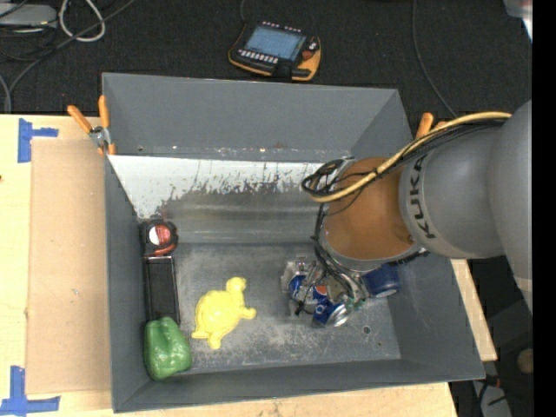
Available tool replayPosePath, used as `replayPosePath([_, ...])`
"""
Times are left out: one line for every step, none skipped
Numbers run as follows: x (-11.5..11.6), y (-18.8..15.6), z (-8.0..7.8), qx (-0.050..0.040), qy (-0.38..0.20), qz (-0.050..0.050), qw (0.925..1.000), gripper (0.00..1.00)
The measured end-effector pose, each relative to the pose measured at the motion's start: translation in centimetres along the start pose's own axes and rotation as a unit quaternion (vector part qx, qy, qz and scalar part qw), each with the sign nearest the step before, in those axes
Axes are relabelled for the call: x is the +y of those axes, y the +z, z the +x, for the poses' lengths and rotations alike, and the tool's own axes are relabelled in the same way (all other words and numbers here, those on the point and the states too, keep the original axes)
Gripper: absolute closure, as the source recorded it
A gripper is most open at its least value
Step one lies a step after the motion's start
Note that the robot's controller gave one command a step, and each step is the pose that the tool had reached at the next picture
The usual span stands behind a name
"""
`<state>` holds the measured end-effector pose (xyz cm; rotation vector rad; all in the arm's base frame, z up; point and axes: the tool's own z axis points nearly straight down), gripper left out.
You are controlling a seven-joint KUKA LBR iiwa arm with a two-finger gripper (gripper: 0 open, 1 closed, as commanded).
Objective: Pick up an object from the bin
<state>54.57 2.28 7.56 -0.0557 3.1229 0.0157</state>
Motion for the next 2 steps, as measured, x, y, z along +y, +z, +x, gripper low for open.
replayPosePath([0.0, -0.4, 0.0, -0.0003, 0.000, 0.000, 1.0000, 1.00])
replayPosePath([0.0, -3.1, 0.1, 0.0033, 0.000, 0.000, 1.0000, 1.00])
